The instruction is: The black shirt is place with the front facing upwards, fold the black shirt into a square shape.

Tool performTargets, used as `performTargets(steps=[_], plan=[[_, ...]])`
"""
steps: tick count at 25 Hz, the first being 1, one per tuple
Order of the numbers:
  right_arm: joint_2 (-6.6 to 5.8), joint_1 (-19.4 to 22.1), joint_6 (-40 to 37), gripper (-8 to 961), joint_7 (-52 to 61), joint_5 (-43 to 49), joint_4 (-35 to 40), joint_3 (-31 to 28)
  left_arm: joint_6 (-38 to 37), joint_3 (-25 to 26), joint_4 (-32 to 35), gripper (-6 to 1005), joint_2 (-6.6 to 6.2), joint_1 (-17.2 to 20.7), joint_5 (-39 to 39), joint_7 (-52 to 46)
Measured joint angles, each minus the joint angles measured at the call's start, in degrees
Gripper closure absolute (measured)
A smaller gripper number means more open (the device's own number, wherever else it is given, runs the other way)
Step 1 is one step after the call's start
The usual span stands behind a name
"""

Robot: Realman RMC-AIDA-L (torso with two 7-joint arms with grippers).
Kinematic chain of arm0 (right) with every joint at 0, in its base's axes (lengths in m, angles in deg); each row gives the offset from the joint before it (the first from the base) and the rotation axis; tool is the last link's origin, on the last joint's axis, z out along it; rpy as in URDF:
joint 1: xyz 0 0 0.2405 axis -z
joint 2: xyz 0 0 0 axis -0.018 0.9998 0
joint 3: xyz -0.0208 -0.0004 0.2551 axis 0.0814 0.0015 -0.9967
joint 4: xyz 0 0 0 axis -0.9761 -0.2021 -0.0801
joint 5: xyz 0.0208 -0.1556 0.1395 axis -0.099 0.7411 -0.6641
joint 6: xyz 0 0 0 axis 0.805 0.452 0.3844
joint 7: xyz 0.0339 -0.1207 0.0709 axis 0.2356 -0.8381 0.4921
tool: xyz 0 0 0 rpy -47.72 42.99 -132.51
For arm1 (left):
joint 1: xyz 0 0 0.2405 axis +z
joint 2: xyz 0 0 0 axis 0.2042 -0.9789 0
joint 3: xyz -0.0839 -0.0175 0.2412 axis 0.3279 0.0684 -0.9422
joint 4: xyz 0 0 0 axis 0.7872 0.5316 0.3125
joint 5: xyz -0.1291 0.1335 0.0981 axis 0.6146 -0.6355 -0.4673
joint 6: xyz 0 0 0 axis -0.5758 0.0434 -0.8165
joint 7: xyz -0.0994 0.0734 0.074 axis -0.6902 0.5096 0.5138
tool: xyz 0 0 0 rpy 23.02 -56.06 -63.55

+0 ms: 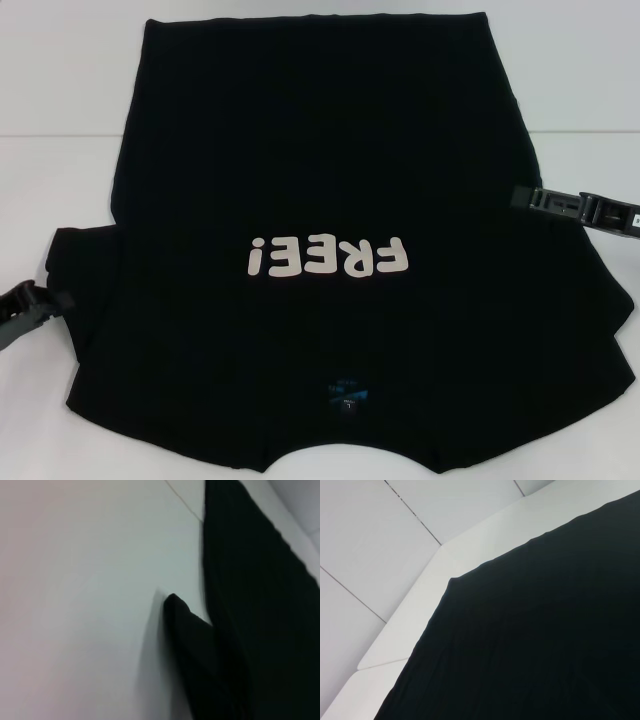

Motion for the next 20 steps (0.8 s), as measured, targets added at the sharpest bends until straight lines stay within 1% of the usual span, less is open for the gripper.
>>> performTargets(steps=[1, 3, 6, 10, 11, 13, 15, 20], plan=[[0.01, 0.00, 0.00, 13, 0.00, 0.00, 0.00, 0.00, 0.53, -0.46, 0.30, 897, 0.05, -0.13, -0.35, 0.18], [0.03, -0.01, -0.06, 13, -0.01, -0.01, 0.00, 0.00, 0.86, -0.83, 1.02, 935, 0.45, -0.12, -0.22, 1.06], [0.02, -0.02, -0.14, 13, -0.02, -0.01, 0.00, 0.00, 0.57, -0.67, 3.75, 992, 1.59, 0.37, 0.26, 2.54], [-0.09, -0.01, -0.21, 13, 0.11, -0.01, 0.00, 0.00, 0.36, -0.62, 5.79, 991, 1.65, 0.70, 0.07, 2.09], [-0.11, 0.01, -0.21, 13, 0.14, -0.01, 0.00, 0.00, 0.61, -0.60, 6.14, 991, 1.15, 0.90, -0.10, 1.45], [-0.20, 0.09, -0.20, 12, 0.28, -0.01, 0.00, -0.01, 1.13, -0.47, 6.91, 990, 0.53, 1.40, -0.17, 0.72], [-0.24, 0.14, -0.07, 12, 0.32, -0.01, 0.00, -0.05, 1.36, -0.42, 7.48, 990, 0.24, 1.70, -0.18, 0.28], [-0.16, 0.16, 0.33, 12, 0.15, 0.00, -0.01, -0.08, 1.34, -0.38, 7.87, 989, -1.39, 1.91, -0.98, -1.19]])
